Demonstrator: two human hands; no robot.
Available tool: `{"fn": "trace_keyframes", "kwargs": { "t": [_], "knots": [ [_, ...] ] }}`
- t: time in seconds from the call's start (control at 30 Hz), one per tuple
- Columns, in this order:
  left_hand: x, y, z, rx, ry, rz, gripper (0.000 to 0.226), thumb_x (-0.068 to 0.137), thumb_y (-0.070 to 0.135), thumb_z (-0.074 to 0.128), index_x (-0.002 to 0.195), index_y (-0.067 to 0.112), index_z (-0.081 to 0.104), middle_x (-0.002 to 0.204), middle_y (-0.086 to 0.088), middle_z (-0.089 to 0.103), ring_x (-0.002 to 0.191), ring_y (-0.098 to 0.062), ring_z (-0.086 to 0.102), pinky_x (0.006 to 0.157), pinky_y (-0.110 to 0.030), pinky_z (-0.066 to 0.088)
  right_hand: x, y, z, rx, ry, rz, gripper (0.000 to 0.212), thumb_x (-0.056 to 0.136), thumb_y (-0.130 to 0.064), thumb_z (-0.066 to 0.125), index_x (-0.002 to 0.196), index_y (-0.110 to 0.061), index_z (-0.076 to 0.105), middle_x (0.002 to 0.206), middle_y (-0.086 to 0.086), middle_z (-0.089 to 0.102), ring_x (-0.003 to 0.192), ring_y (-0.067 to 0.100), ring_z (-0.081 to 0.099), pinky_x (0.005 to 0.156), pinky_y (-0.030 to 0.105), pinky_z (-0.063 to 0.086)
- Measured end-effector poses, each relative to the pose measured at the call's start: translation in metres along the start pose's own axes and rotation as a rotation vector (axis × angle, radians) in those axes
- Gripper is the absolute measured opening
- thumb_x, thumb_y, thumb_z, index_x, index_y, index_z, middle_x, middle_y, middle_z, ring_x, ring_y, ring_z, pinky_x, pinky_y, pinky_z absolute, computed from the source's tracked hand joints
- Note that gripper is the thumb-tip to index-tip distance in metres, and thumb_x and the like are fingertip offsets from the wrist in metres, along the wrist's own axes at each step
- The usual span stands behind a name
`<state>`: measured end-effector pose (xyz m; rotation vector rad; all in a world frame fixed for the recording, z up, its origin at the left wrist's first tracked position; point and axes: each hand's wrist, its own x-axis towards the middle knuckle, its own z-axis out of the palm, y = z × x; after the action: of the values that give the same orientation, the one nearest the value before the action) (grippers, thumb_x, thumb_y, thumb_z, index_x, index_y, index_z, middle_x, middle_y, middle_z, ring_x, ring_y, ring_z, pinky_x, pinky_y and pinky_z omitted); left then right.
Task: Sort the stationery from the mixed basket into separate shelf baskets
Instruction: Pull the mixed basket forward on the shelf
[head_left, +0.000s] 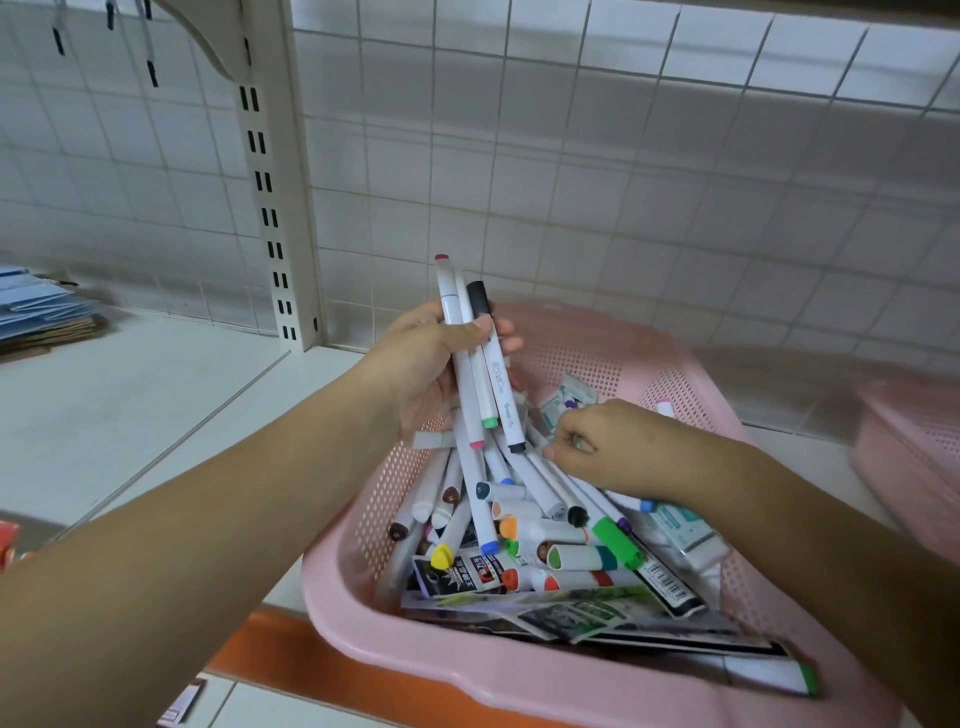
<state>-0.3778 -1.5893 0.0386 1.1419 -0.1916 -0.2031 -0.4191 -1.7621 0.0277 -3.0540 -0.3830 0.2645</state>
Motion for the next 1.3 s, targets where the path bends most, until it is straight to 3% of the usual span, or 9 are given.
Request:
{"fn": "trace_keyframes", "kwargs": {
  "t": [0.1,0.27,0.4,0.5,0.63,0.73,0.87,0.97,1.3],
  "knots": [
    [0.000,0.000,0.000,0.020,-0.002,-0.007,0.011,0.092,-0.003,0.047,0.096,0.005,0.054,0.084,-0.008,0.068,0.073,-0.015,0.070,0.072,-0.032,0.058,0.003,0.005,-0.001,0.117,-0.035,0.045,0.039,0.091,-0.030,0.049,0.105,0.005,0.059,0.103,0.024,0.061,0.083,0.035,0.055,0.065,0.033,0.041],
    [0.000,0.000,0.000,0.043,-0.010,-0.018,0.010,0.091,-0.004,0.049,0.096,0.003,0.055,0.085,-0.008,0.069,0.076,-0.018,0.070,0.074,-0.034,0.058,0.004,0.007,-0.001,0.207,-0.007,0.096,0.027,0.082,-0.026,0.056,0.065,-0.011,0.042,0.072,0.007,0.038,0.066,0.018,0.034,0.057,0.028,0.026],
    [-0.002,0.001,0.001,0.046,-0.029,-0.034,0.016,0.088,-0.003,0.053,0.101,0.002,0.057,0.086,-0.007,0.072,0.080,-0.017,0.070,0.071,-0.034,0.059,0.001,0.009,-0.003,0.186,0.326,0.073,0.020,0.089,-0.024,0.051,0.086,-0.007,0.061,0.072,0.005,0.054,0.062,0.020,0.049,0.055,0.028,0.037],
    [-0.003,0.002,0.001,0.045,-0.047,-0.036,0.018,0.087,-0.003,0.054,0.104,0.002,0.058,0.087,-0.008,0.071,0.079,-0.016,0.070,0.066,-0.032,0.059,-0.002,0.003,-0.006,0.485,0.577,-0.073,0.014,0.095,-0.024,0.048,0.102,-0.016,0.057,0.070,-0.004,0.061,0.059,0.008,0.059,0.056,0.026,0.048],
    [-0.004,0.000,0.003,0.129,-0.095,-0.036,0.015,0.086,0.002,0.056,0.101,0.004,0.060,0.079,-0.009,0.067,0.064,-0.017,0.066,0.060,-0.027,0.057,-0.003,-0.010,-0.003,0.629,0.555,-0.228,0.008,0.092,-0.024,0.054,0.096,-0.029,0.048,0.069,-0.017,0.064,0.072,-0.003,0.063,0.067,0.010,0.046],
    [-0.004,-0.001,0.002,0.152,-0.125,-0.038,0.023,0.081,0.005,0.060,0.105,0.003,0.060,0.081,-0.010,0.067,0.066,-0.018,0.067,0.061,-0.027,0.057,-0.001,-0.014,-0.002,0.710,0.563,-0.218,0.021,0.088,-0.025,0.061,0.081,-0.032,0.043,0.071,-0.014,0.066,0.073,-0.005,0.063,0.070,0.013,0.049],
    [-0.003,-0.002,0.003,0.157,-0.166,-0.046,0.044,0.066,0.007,0.066,0.109,0.003,0.060,0.086,-0.010,0.069,0.071,-0.019,0.068,0.064,-0.028,0.058,0.002,-0.017,-0.002,0.846,0.575,-0.165,0.026,0.082,-0.021,0.069,0.073,-0.024,0.045,0.059,-0.012,0.065,0.049,-0.003,0.057,0.050,0.014,0.045],
    [-0.004,-0.001,0.004,0.190,-0.188,-0.048,0.031,0.066,0.000,0.066,0.096,0.007,0.063,0.077,-0.007,0.070,0.066,-0.017,0.068,0.062,-0.028,0.058,0.002,-0.017,-0.002,0.913,0.538,-0.142,0.027,0.081,-0.019,0.070,0.072,-0.019,0.045,0.051,-0.017,0.062,0.035,0.000,0.050,0.040,0.013,0.040],
    [-0.001,-0.002,0.005,0.228,-0.138,-0.031,0.029,0.062,0.008,0.070,0.090,0.007,0.063,0.074,-0.007,0.068,0.061,-0.017,0.066,0.058,-0.030,0.058,0.005,-0.018,0.001,0.914,0.532,-0.155,0.027,0.077,-0.015,0.073,0.067,-0.018,0.048,0.048,-0.018,0.060,0.035,0.000,0.052,0.036,0.015,0.041]
  ]
}}
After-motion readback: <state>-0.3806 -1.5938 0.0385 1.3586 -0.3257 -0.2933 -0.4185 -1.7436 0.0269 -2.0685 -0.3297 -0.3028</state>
